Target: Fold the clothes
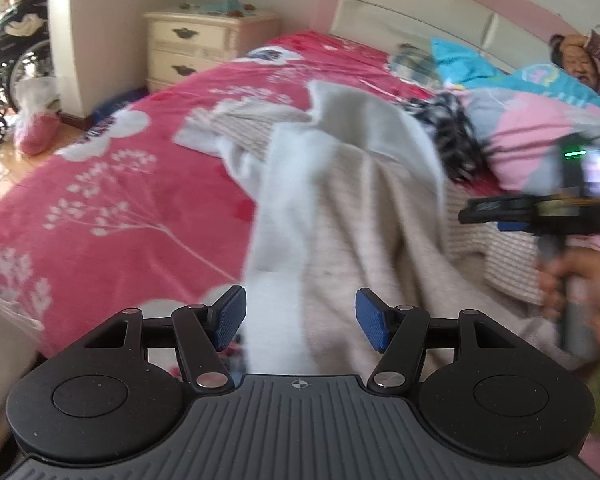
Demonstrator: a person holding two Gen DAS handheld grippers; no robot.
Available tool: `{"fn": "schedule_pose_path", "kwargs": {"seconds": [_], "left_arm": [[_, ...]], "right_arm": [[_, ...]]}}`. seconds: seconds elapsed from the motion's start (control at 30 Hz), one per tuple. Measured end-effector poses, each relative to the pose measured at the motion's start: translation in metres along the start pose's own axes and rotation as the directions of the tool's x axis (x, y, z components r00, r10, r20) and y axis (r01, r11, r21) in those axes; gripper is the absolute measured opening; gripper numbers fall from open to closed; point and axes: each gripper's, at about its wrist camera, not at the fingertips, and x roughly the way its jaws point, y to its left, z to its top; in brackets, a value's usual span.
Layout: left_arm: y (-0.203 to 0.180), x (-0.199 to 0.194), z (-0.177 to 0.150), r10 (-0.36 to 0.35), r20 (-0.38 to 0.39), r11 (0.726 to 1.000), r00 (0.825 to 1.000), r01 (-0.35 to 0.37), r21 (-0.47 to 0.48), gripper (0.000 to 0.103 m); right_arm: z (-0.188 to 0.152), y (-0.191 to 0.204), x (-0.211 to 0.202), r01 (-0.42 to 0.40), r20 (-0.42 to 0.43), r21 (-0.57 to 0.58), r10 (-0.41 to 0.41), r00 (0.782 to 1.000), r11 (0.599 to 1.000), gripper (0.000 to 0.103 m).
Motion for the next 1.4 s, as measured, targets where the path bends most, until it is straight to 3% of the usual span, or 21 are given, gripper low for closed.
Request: {"fn": "schedule_pose_path", "kwargs": {"seconds": [0.1, 0.2, 0.33, 0.5, 0.63, 0.77, 0.93, 1.1, 1.27, 1.4], "left_arm": [[0.014, 0.002, 0.004, 0.040, 0.000, 0.999, 0.999, -0.040, -0.007, 0.061], [0.023, 0.008, 0.008, 0.052, -0.006, 0.998, 0.999, -0.052, -0.027, 0.061], [0.025, 0.023, 0.011, 0.047, -0.011, 0.998, 0.999, -0.048, -0.042, 0.061], [0.014, 0.041, 0.029, -0.010, 0.033, 1.000, 0.999, 0.010, 0.003, 0.061], [0.006, 0.077, 0.079, -0.088, 0.090, 0.995, 0.992, 0.085, 0.043, 0.063], [-0.010, 0.143, 0.137, -0.074, 0.153, 0.989, 0.985, 0.053, 0.137, 0.069], [-0.027, 0.230, 0.182, -0.129, 0.095, 0.973, 0.987, 0.107, 0.205, 0.069], [-0.035, 0.279, 0.196, -0.154, 0.016, 0.962, 0.988, 0.146, 0.230, 0.068], [-0.043, 0.315, 0.204, -0.176, -0.044, 0.950, 0.983, 0.181, 0.253, 0.045], [-0.055, 0.305, 0.192, -0.133, 0.022, 0.931, 0.991, 0.117, 0.345, 0.025]], "right_arm": [[0.002, -0.002, 0.033, 0.014, -0.073, -0.023, -0.016, 0.997, 1.000, 0.057], [0.002, -0.013, 0.030, 0.047, -0.034, -0.038, -0.048, 0.998, 0.998, 0.012], [0.007, -0.039, -0.008, 0.115, 0.100, 0.056, -0.120, 0.988, 0.992, 0.012], [0.010, -0.043, -0.002, 0.102, 0.118, -0.009, -0.101, 0.988, 0.995, 0.012], [0.007, -0.037, 0.015, 0.077, 0.127, -0.086, -0.066, 0.990, 0.993, 0.013], [0.007, -0.042, 0.035, 0.045, 0.132, -0.099, -0.032, 0.991, 0.994, 0.014], [0.014, -0.076, 0.021, 0.001, 0.194, 0.032, -0.007, 0.981, 0.999, 0.012], [0.021, -0.106, 0.017, -0.036, 0.165, 0.153, 0.011, 0.986, 0.988, 0.012], [0.025, -0.112, 0.024, -0.037, 0.160, 0.198, 0.005, 0.987, 0.980, 0.012], [0.024, -0.096, 0.013, 0.015, 0.249, 0.127, -0.046, 0.967, 0.992, 0.011]]}}
